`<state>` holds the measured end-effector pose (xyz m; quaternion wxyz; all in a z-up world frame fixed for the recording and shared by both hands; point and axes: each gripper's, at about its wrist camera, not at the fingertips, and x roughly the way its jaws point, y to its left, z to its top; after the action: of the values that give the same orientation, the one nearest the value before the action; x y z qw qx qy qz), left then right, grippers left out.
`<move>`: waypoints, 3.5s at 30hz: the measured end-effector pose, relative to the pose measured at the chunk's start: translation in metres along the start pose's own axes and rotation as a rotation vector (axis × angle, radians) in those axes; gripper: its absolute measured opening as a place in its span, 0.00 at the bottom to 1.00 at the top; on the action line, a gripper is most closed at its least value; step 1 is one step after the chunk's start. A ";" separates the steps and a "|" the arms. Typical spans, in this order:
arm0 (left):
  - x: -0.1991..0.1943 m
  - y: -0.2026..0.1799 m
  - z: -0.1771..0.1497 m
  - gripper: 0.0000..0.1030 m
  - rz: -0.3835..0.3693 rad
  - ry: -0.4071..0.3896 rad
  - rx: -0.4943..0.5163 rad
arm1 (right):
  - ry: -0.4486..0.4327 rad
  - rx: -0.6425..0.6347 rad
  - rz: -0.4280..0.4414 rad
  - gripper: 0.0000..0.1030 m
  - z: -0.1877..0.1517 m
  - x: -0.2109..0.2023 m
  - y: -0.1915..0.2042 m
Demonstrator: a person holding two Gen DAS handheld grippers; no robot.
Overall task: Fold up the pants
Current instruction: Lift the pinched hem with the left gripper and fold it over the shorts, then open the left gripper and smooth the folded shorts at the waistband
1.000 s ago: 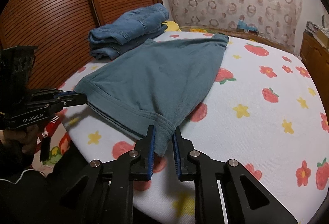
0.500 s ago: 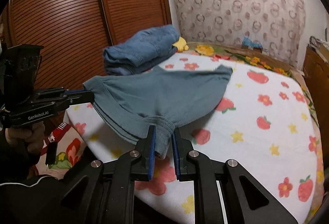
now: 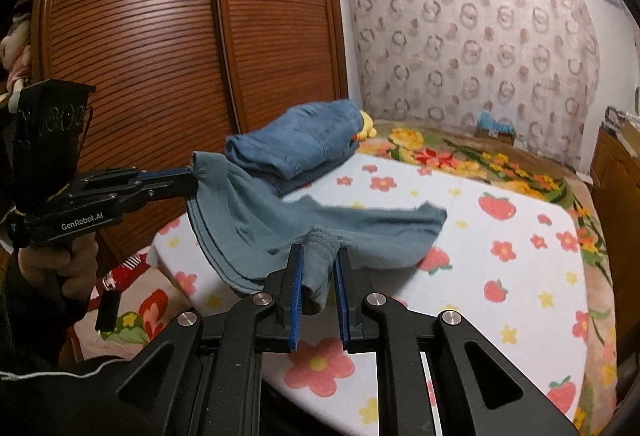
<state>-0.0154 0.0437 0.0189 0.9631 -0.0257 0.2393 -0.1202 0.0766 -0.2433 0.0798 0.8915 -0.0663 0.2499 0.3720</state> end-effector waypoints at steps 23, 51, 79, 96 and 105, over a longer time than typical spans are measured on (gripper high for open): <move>0.072 0.034 0.003 0.06 0.064 0.094 -0.050 | 0.088 0.068 -0.024 0.14 0.016 0.096 -0.046; 0.122 0.065 -0.020 0.41 0.094 0.230 -0.086 | 0.123 0.119 -0.134 0.37 0.031 0.153 -0.068; 0.162 0.065 -0.022 0.05 0.056 0.292 -0.024 | 0.232 0.075 -0.081 0.40 0.021 0.177 -0.071; 0.164 0.089 0.002 0.10 0.144 0.254 -0.092 | 0.132 0.119 -0.141 0.40 0.033 0.163 -0.087; 0.151 0.083 -0.013 0.44 0.118 0.261 -0.060 | 0.182 0.063 -0.109 0.41 0.011 0.150 -0.078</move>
<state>0.1259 0.0873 -0.0703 0.9280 -0.0245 0.3671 -0.0585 0.2252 -0.2016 0.0104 0.8856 -0.0852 0.3373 0.3076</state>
